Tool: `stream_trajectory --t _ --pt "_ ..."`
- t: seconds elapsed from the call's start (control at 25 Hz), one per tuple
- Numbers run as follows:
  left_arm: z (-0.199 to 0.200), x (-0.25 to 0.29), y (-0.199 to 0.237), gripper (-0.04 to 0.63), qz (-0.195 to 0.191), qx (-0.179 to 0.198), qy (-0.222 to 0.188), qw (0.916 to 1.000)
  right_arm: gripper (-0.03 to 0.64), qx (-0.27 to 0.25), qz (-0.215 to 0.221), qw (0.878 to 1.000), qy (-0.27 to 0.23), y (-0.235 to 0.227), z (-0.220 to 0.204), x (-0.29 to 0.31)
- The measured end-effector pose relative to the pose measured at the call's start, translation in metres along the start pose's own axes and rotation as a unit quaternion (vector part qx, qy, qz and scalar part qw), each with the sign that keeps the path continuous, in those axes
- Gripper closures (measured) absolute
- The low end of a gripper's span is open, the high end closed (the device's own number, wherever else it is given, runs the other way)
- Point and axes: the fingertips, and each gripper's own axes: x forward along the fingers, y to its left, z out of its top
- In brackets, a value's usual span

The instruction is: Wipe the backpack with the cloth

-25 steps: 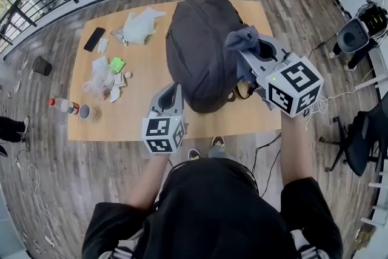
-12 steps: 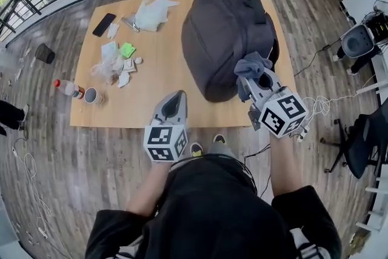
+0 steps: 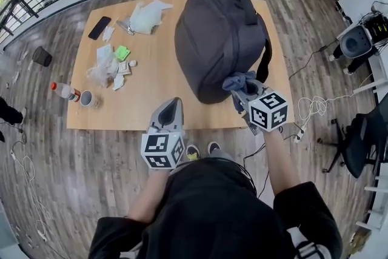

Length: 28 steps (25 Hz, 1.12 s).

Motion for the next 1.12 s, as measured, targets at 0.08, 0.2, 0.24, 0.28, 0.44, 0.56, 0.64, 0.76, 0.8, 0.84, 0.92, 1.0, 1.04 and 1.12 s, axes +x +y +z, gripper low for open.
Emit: stream_trajectory --t 0.08,0.2,0.24,0.28,0.44,0.56,0.64,0.76,0.8,0.84,0.92,1.0,1.04,1.12 --pt "0.0 0.001 -0.005 0.58 0.001 0.0 0.004 1.0 0.575 -0.043 0.01 0.998 -0.036 0.007 0.048 -0.016" --pt "0.006 0.004 -0.014 0.58 0.002 0.0 0.003 1.0 0.575 -0.092 0.028 0.992 -0.084 0.005 0.121 -0.035" --pt "0.008 0.005 -0.018 0.58 0.002 0.001 0.002 1.0 0.575 -0.096 0.035 0.99 -0.094 0.001 0.139 -0.039" --pt "0.011 0.006 -0.021 0.58 0.001 0.001 0.002 1.0 0.575 -0.091 0.04 0.989 -0.108 -0.006 0.154 -0.043" --pt "0.018 0.012 -0.032 0.58 0.0 0.0 0.002 1.0 0.575 -0.071 0.004 0.986 -0.148 -0.05 0.206 -0.044" --pt "0.019 0.019 -0.039 0.58 0.001 -0.002 0.002 1.0 0.575 -0.078 0.023 0.988 -0.132 -0.047 0.207 -0.034" --pt "0.017 0.023 -0.04 0.58 0.003 -0.004 0.004 1.0 0.575 -0.095 0.024 0.983 -0.156 -0.036 0.191 -0.042" --pt "0.01 0.026 -0.041 0.58 0.009 -0.008 0.012 0.9999 0.575 -0.098 0.019 0.973 -0.21 -0.026 0.16 -0.06" --pt "0.007 0.026 -0.041 0.58 0.012 -0.01 0.016 0.9998 0.575 -0.097 0.024 0.973 -0.207 -0.023 0.148 -0.062" --pt "0.004 0.026 -0.041 0.58 0.015 -0.012 0.019 0.9996 0.575 -0.097 0.03 0.976 -0.193 -0.018 0.134 -0.06" --pt "0.0 0.027 -0.041 0.58 0.02 -0.014 0.024 0.9994 0.575 -0.096 0.043 0.982 -0.157 -0.01 0.105 -0.049" --pt "-0.003 0.029 -0.042 0.58 0.022 -0.016 0.027 0.9993 0.575 -0.106 0.046 0.986 -0.117 -0.002 0.081 -0.036" --pt "-0.004 0.029 -0.043 0.58 0.022 -0.016 0.028 0.9992 0.575 -0.122 0.045 0.986 -0.102 0.004 0.075 -0.033" --pt "-0.004 0.028 -0.045 0.58 0.023 -0.017 0.028 0.9992 0.575 -0.156 0.049 0.982 -0.097 0.02 0.08 -0.034"
